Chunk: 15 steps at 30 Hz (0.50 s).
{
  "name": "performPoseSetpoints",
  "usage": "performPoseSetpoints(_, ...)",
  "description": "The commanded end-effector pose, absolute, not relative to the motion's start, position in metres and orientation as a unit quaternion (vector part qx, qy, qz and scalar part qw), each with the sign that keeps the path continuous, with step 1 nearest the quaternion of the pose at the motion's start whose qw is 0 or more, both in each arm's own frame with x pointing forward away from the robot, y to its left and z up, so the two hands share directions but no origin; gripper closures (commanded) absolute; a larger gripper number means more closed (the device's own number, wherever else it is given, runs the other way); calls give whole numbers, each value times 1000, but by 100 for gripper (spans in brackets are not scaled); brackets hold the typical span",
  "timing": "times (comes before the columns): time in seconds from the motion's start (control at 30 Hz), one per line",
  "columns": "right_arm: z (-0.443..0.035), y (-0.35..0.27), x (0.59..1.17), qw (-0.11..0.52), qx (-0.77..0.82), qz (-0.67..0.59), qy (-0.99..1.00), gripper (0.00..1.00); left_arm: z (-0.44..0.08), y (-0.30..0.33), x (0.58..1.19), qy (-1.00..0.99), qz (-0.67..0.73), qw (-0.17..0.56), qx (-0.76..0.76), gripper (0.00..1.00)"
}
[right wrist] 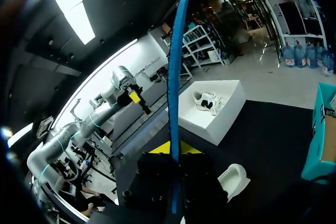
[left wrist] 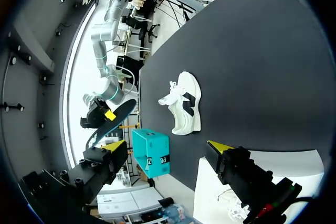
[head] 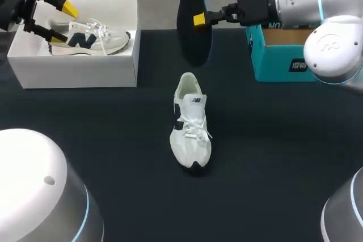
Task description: Take the shoe out of the shoebox, open the shoe tongue, remove and reinsert the insole, then place the shoe into the shoebox
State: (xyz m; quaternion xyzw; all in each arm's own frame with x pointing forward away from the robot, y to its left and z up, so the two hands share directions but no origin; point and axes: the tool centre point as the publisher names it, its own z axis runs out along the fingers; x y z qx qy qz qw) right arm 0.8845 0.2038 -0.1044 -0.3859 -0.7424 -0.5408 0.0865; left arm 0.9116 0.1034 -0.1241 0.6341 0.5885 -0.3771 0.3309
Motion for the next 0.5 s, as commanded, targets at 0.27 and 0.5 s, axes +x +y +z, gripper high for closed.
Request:
performPoseSetpoints(0.27, -146, 236, 911, 81, -390, -534, -746, 100, -124, 104, 911, 589, -376, 330, 635, 0)
performPoseSetpoints(0.5, -167, 241, 920, 76, -377, -538, -750, 100, -124, 104, 911, 589, -376, 330, 635, 0)
